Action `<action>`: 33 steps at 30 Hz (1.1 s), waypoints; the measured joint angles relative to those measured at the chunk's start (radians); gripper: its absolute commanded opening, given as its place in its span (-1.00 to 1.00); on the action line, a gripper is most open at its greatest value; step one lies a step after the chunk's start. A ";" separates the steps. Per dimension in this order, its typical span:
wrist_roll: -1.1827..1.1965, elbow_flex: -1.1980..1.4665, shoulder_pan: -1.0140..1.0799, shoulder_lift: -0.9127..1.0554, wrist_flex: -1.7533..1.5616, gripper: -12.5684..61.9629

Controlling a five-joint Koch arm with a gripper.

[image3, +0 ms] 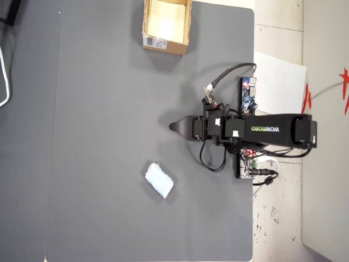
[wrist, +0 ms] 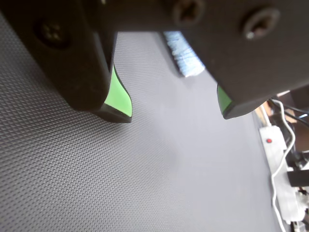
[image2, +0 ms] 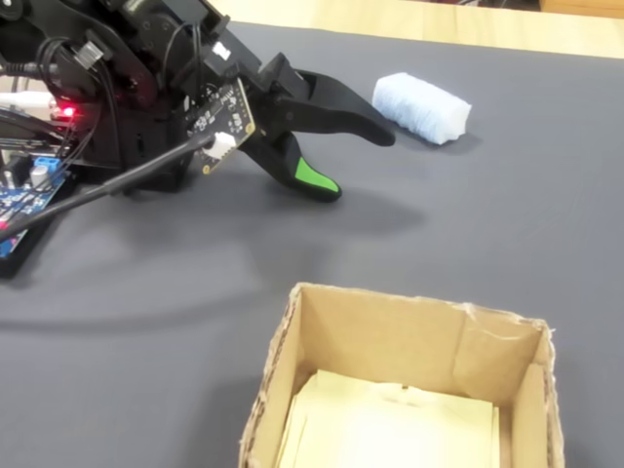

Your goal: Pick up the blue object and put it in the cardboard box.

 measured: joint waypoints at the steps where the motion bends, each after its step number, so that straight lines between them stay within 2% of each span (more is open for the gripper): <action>1: 0.000 0.000 0.000 0.000 0.000 0.27; 22: 0.003 0.000 -0.005 0.000 0.000 0.27; 33: 0.120 -0.080 -0.048 0.000 0.106 0.26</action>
